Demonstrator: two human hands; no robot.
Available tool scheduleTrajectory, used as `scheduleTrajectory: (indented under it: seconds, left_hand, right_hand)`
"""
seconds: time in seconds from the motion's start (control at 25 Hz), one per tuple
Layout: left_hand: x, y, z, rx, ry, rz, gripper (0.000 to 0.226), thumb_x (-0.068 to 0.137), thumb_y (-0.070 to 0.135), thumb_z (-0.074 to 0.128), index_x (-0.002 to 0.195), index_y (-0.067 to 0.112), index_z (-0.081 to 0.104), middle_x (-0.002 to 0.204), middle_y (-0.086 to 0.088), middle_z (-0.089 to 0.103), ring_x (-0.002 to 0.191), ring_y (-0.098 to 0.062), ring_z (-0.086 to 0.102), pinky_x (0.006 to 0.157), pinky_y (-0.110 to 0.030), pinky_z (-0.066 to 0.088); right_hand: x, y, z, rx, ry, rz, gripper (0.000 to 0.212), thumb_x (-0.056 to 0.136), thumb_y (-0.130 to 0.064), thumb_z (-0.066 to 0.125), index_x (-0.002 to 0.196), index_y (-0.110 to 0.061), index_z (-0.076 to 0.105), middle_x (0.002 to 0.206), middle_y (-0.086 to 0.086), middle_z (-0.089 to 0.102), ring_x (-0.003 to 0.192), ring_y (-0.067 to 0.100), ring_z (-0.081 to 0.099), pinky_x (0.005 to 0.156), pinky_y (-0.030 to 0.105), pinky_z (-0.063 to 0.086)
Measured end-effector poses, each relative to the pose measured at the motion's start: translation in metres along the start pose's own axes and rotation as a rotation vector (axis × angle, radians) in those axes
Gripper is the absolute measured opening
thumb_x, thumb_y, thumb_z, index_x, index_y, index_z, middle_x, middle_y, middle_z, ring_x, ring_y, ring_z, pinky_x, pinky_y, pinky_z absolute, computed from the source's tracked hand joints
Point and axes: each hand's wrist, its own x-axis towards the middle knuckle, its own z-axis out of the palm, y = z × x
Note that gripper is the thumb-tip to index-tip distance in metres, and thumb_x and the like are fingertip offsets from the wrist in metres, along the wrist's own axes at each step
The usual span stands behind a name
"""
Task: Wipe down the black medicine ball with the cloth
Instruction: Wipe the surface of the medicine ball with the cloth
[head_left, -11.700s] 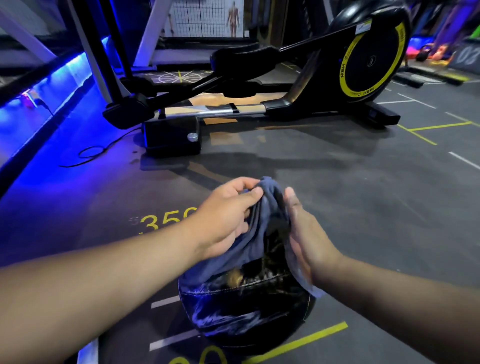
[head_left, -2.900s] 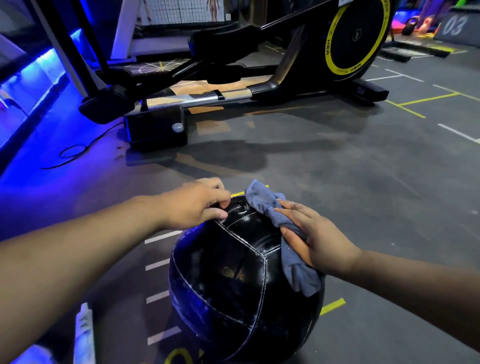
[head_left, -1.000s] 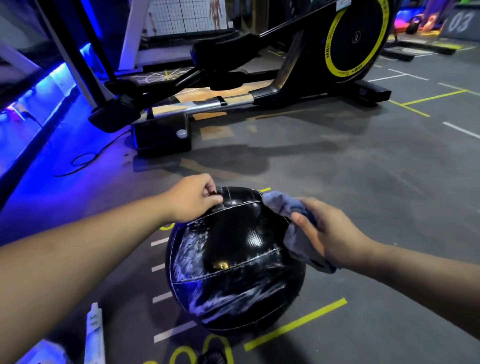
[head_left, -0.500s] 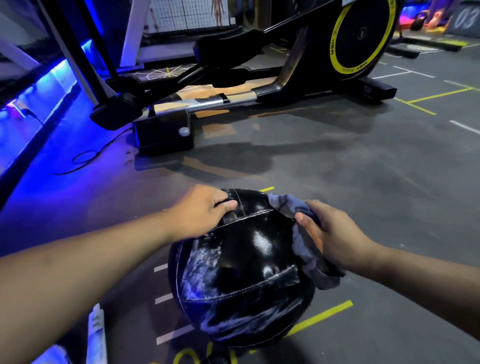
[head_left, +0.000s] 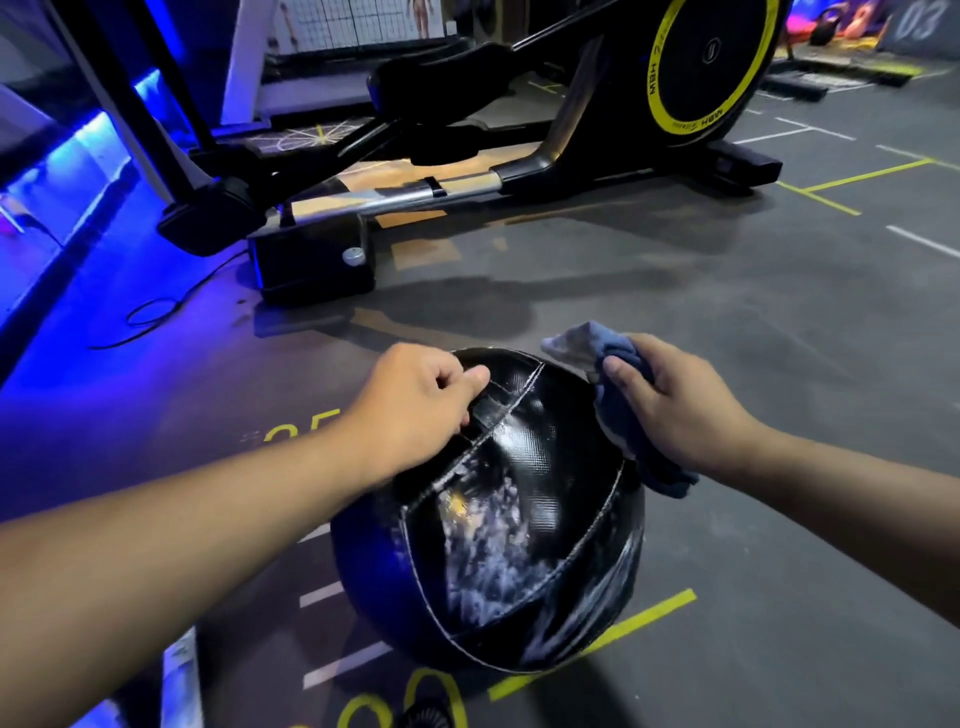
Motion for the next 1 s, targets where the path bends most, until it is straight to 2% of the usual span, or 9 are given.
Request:
scheduleTrajectory:
  seconds: [0.12,0.2,0.28,0.36,0.48,0.6,0.76,0.88,1.0]
  left_hand:
    - [-0.008,-0.017,0.007,-0.157,-0.151,-0.158,0.039,0.094,0.028,0.060,0.061,0.007,0.060,0.057,-0.003,0.065,0.039,0.000,0.053,0.044,-0.015,0.041]
    - [-0.007,-0.035,-0.003,-0.050,-0.191,-0.075,0.040,0.095,0.033,0.059,0.060,0.014,0.055,0.059,-0.001,0.061,0.039,0.001,0.047,0.042,-0.014,0.037]
    - [0.000,-0.055,-0.018,0.237,-0.162,0.170,0.036,0.090,0.048,0.055,0.068,0.020,0.054,0.067,0.006,0.056,0.053,-0.002,0.050,0.055,-0.025,0.045]
    - [0.004,-0.072,-0.034,0.265,-0.174,0.264,0.026,0.083,0.054,0.054,0.099,0.033,0.058,0.096,0.016,0.056,0.082,0.002,0.057,0.079,-0.033,0.051]
    - [0.007,-0.088,-0.049,0.250,-0.426,0.332,0.051,0.095,0.033,0.056,0.142,0.044,0.040,0.149,0.017,0.039,0.137,0.001,0.036,0.115,-0.023,0.028]
    - [0.011,-0.094,-0.058,0.354,-0.689,0.266,0.064,0.097,0.035,0.054,0.146,0.054,0.018,0.158,0.028,0.007,0.144,0.008,0.002,0.117,-0.018,0.007]
    - [0.025,-0.104,-0.052,0.456,-0.678,0.290,0.060,0.101,0.039,0.042,0.145,0.057,0.004,0.158,0.030,-0.003,0.147,0.002,-0.001,0.119,-0.028,0.012]
    - [0.036,-0.107,-0.044,0.492,-0.602,0.288,0.057,0.103,0.038,0.038,0.151,0.045,0.009,0.161,0.020,0.002,0.149,-0.004,0.008,0.120,-0.029,0.018]
    - [0.043,-0.109,-0.043,0.391,-0.541,0.271,0.059,0.095,0.030,0.046,0.151,0.030,0.026,0.161,0.007,0.016,0.146,-0.012,0.025,0.118,-0.027,0.022]
  right_hand:
    - [0.003,0.003,0.016,-0.075,-0.094,-0.019,0.021,0.096,-0.030,0.052,0.099,-0.011,0.061,0.090,0.000,0.065,0.086,0.021,0.058,0.074,0.032,0.041]
    - [-0.002,0.001,0.029,-0.041,-0.163,-0.077,0.018,0.096,-0.026,0.052,0.102,-0.012,0.062,0.096,0.002,0.066,0.092,0.021,0.059,0.080,0.028,0.042]
    - [-0.003,-0.004,0.039,-0.028,-0.176,-0.155,0.020,0.096,-0.022,0.053,0.112,-0.014,0.062,0.105,0.000,0.065,0.098,0.014,0.057,0.083,0.019,0.038]
    - [0.003,-0.011,0.046,-0.012,-0.183,-0.166,0.019,0.096,-0.023,0.053,0.111,-0.016,0.062,0.103,-0.001,0.064,0.097,0.012,0.056,0.082,0.017,0.038]
    - [0.014,-0.018,0.056,0.001,-0.187,-0.117,0.010,0.095,-0.025,0.054,0.100,-0.020,0.061,0.094,-0.005,0.064,0.089,0.009,0.056,0.073,0.011,0.037]
    - [0.029,-0.016,0.061,0.008,-0.221,-0.008,0.013,0.095,-0.031,0.052,0.102,-0.024,0.061,0.097,-0.007,0.066,0.092,0.012,0.058,0.075,0.020,0.036]
    - [0.037,-0.025,0.074,0.043,-0.192,0.132,0.015,0.093,-0.031,0.052,0.103,-0.026,0.063,0.099,-0.007,0.065,0.095,0.015,0.059,0.078,0.022,0.037]
    - [0.012,-0.038,0.087,-0.080,-0.113,-0.254,0.031,0.088,-0.031,0.051,0.108,-0.012,0.064,0.113,0.005,0.065,0.110,0.025,0.058,0.093,0.030,0.042]
    - [-0.018,-0.045,0.100,-0.236,-0.259,-0.680,0.043,0.086,-0.029,0.058,0.124,-0.010,0.063,0.137,0.010,0.056,0.135,0.030,0.043,0.113,0.045,0.031]
